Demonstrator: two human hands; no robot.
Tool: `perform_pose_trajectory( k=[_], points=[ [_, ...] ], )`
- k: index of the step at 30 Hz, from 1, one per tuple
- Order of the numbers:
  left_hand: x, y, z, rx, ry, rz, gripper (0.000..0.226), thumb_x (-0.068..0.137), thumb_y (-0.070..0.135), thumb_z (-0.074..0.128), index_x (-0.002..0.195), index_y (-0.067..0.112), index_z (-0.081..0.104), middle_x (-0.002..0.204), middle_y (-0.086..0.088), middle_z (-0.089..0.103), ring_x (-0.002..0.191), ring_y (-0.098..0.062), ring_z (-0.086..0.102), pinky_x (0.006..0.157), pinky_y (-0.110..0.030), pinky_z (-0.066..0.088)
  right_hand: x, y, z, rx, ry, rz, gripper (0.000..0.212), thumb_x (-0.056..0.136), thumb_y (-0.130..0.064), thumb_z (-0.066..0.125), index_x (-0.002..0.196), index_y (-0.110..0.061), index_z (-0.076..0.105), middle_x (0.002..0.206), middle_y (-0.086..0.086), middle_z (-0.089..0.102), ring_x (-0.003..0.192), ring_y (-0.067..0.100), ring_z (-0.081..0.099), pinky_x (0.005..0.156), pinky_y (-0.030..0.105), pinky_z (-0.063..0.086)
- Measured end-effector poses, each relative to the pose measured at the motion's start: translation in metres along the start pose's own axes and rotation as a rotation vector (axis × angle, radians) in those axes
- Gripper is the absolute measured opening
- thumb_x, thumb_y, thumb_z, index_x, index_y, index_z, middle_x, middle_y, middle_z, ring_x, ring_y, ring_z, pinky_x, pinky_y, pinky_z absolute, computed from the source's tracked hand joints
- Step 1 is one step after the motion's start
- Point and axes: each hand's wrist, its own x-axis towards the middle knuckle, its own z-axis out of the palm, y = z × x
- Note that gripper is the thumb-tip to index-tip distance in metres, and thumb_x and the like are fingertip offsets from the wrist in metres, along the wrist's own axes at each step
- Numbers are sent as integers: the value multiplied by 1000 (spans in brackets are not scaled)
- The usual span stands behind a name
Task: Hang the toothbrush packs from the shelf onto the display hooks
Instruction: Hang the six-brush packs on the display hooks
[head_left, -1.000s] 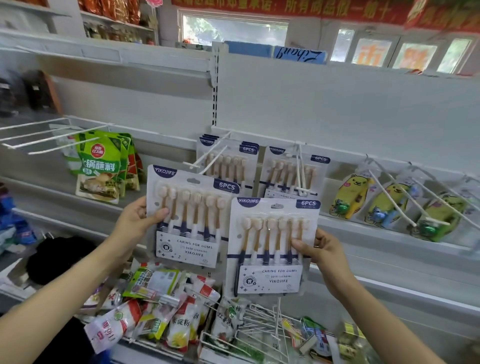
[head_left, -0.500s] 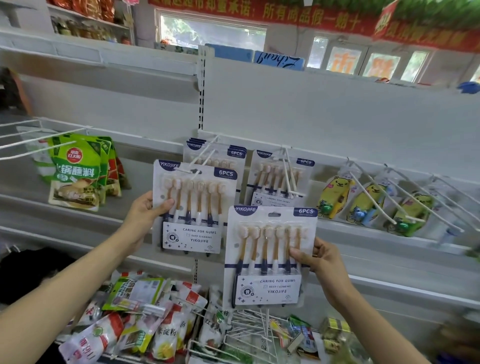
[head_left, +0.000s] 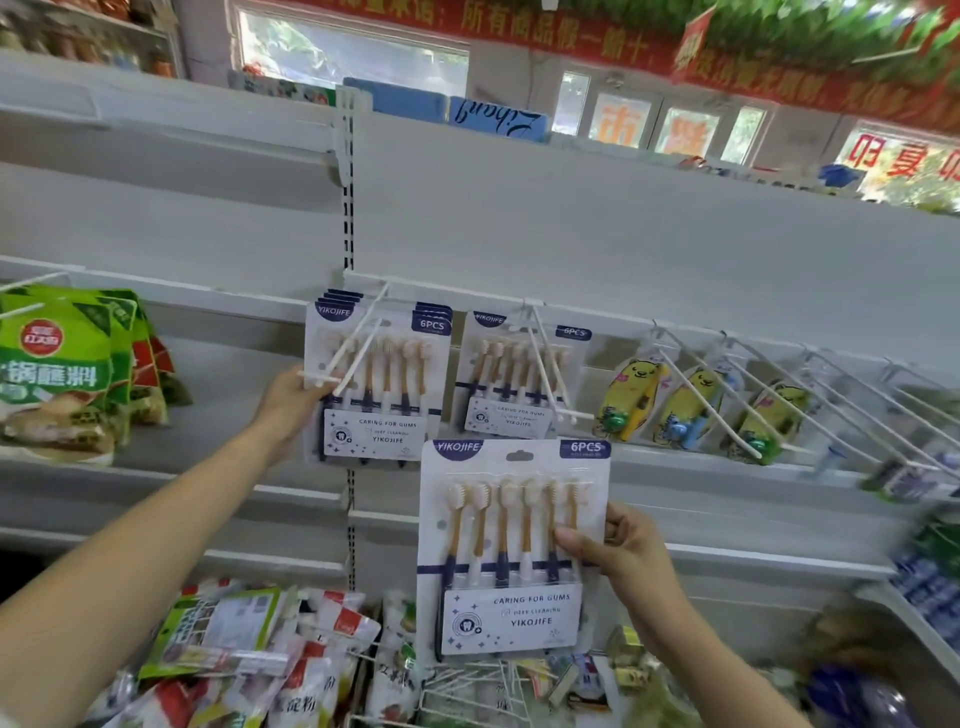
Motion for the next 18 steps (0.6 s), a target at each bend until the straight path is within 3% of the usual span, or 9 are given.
perform_pose_trajectory(
  k=[5,7,10,12,15,18],
  points=[
    [10,-8,7,-28,30,38,11,91,15,69,94,25,68,103,-9,72,109,-29,64,102,-45,47,-1,1,3,-18,8,16,27,80,-6,75,106,-6,72,100,12,77,96,31,74,86,45,58],
    [10,-11,10,-19,55,52,11,91,16,70,102,18,68,103,-11,71,105,-28,64,95,-41,50,0,1,7,-13,5,16,25,81,-2,74,106,-5,72,99,12,77,95,31,74,83,41,60],
    [12,-18,6,50,105,25,41,86,26,76,120,9,60,111,-12,69,104,-26,64,83,-33,51,2,0,15,-17,2,15,26,80,-3,75,106,-6,72,99,11,78,95,30,74,84,42,60],
    [8,-20,-1,48,156,8,55,83,32,77,127,10,51,120,-12,64,111,-28,61,86,-33,50,3,0,23,-6,-8,11,27,81,-5,75,107,-6,72,100,12,77,96,30,74,86,44,59],
    [-28,-14,-3,33,211,91,48,95,34,63,133,12,44,130,-10,54,117,-26,55,91,-31,44,3,0,38,3,-11,0,26,81,-3,75,107,-7,73,100,10,78,96,29,74,87,43,59],
    [-96,-5,-5,5,22,62,49,95,55,47,125,17,54,118,0,65,107,-19,62,84,-23,49,4,-2,55,-14,-31,-8,25,81,-4,76,105,-8,74,98,8,78,94,25,75,88,44,59]
  ],
)
